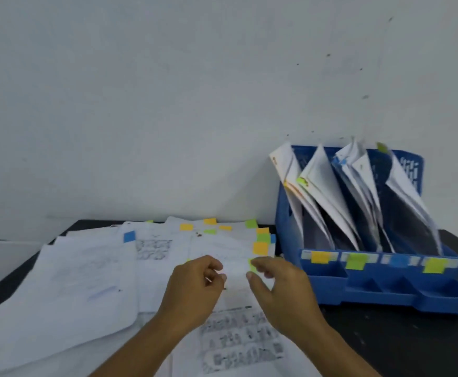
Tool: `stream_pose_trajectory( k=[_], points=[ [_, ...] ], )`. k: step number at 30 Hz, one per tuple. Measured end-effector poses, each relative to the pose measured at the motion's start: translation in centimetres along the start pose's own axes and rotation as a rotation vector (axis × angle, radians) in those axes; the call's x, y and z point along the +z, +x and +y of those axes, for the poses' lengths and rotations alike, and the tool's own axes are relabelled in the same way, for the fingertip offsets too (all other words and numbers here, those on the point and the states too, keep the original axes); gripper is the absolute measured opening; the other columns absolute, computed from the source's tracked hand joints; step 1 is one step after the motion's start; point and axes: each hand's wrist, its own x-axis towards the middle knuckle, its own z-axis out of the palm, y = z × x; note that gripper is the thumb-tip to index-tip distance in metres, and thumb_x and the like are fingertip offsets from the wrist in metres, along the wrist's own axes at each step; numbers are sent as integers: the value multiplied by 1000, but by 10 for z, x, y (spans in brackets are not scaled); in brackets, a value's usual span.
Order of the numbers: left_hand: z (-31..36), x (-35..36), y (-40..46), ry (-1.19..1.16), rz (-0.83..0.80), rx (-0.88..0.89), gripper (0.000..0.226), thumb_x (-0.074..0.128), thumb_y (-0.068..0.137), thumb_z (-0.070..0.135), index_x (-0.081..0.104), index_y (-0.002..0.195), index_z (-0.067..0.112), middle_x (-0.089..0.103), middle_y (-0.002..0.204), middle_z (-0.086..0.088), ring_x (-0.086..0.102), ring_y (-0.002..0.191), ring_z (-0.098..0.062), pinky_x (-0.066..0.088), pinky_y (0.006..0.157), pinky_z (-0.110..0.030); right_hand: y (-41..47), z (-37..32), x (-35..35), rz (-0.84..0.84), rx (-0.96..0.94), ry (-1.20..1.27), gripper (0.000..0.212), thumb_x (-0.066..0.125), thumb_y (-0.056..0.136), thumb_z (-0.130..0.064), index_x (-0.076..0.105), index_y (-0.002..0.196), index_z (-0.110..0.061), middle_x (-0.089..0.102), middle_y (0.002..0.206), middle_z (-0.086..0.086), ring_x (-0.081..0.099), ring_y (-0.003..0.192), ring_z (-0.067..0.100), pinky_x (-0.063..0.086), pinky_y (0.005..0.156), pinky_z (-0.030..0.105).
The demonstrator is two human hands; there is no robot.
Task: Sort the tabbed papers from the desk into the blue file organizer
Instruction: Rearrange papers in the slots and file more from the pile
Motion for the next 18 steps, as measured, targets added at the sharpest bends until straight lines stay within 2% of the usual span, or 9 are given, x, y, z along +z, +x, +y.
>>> stream_pose_trajectory(
  k=[3,5,7,9,13,15,18],
  points=[
    [-25,-21,-11,142,34,-24,11,70,85,31,68,96,30,63,75,13,60,65,-5,47,64,-14,-1,-12,27,-175,51,-15,36,57,95,-47,62,128,-33,62,121,-15,54,112,6,45,95,23],
    [-40,-34,-18,269,77,-20,15,68,86,33,66,101,31,59,83,15,54,71,-5,38,63,-10,-5,-18,43,-252,72,-13,37,56,95,-48,61,129,-34,59,128,-13,50,120,8,42,101,24],
    [-55,-45,-25,374,111,-40,21,68,86,34,65,107,31,56,92,14,50,85,-5,38,72,-14,-11,-23,59,-287,54,-24,38,56,96,-47,60,131,-33,57,132,-12,45,126,10,39,105,26],
    [-66,-52,-31,459,127,-69,28,68,85,36,66,112,32,56,103,10,48,100,-12,42,84,-24,-17,-22,68,-292,24,-70,39,54,97,-47,58,133,-33,55,135,-13,42,128,11,35,108,27],
    [-74,-61,-42,530,114,-161,46,64,86,45,55,129,36,49,130,9,39,123,-15,36,100,-31,-26,-19,77,-262,-27,-114,36,55,96,-45,63,128,-30,58,130,-13,45,125,13,34,106,28],
    [-78,-64,-45,519,93,-210,58,62,86,50,44,139,34,41,141,7,31,132,-17,32,108,-33,-29,-18,80,-238,-48,-110,36,56,92,-45,69,120,-27,63,122,-10,51,119,16,37,100,31],
    [-83,-73,-50,339,5,-318,76,67,84,47,31,147,27,30,152,3,23,141,-18,23,115,-33,-32,-17,81,-223,-60,-116,33,60,92,-43,70,118,-25,65,120,-10,52,116,16,38,99,31]
  ],
)
